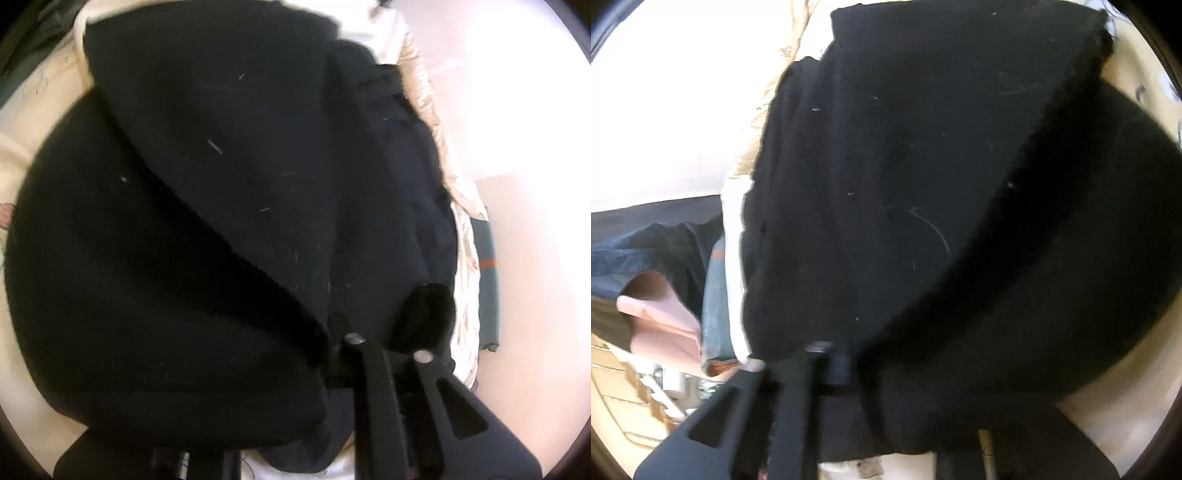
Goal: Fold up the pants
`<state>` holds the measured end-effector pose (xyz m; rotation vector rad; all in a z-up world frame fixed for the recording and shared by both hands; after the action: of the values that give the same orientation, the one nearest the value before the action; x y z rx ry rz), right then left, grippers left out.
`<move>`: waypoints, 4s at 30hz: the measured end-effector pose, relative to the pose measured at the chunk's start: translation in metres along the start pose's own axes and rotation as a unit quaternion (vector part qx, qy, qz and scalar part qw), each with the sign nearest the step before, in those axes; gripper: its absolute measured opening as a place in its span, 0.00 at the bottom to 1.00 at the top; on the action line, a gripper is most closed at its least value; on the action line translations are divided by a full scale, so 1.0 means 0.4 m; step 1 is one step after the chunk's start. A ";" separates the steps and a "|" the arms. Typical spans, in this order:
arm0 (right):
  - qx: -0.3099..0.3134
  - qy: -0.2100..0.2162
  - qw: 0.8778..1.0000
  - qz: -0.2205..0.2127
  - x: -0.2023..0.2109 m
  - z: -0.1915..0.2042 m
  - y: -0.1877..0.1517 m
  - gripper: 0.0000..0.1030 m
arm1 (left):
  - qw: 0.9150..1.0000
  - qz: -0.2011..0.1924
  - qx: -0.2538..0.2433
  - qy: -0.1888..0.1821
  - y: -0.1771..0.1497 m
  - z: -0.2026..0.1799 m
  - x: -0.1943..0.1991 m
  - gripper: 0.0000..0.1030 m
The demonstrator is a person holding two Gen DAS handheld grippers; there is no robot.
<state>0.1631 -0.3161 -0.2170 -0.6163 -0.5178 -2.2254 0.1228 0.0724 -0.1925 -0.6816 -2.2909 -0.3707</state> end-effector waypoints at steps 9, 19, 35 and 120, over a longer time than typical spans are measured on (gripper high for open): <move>0.049 -0.026 0.998 -0.001 0.041 0.036 -0.015 0.07 | 1.000 0.004 -0.009 0.018 -0.020 -0.006 0.045 0.08; 0.072 -0.047 0.996 0.009 0.115 0.085 -0.079 0.05 | 0.995 0.013 -0.065 0.072 -0.080 -0.035 0.126 0.04; 0.078 -0.077 0.993 0.043 0.286 0.115 -0.263 0.05 | 0.987 0.058 -0.109 0.107 -0.296 0.028 0.331 0.03; 0.292 -0.080 0.946 0.113 0.294 0.396 -0.349 0.65 | 0.925 0.039 -0.211 0.315 -0.129 0.052 0.374 0.72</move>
<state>0.0295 -0.2091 -0.0465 -0.5063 -1.0815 -1.6925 -0.0095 0.0939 -0.1057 -0.7266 -1.5748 -0.9165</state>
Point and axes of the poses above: each gripper's, at about its wrist camera, not at the fingertips, and x roughly against the way its jaws point, z to its left, y to its top, the point moved 1 cm from there along -x, roughly the way its jaws point, and after that the axes turned 9 degrees about x, right-handed, at the moved point
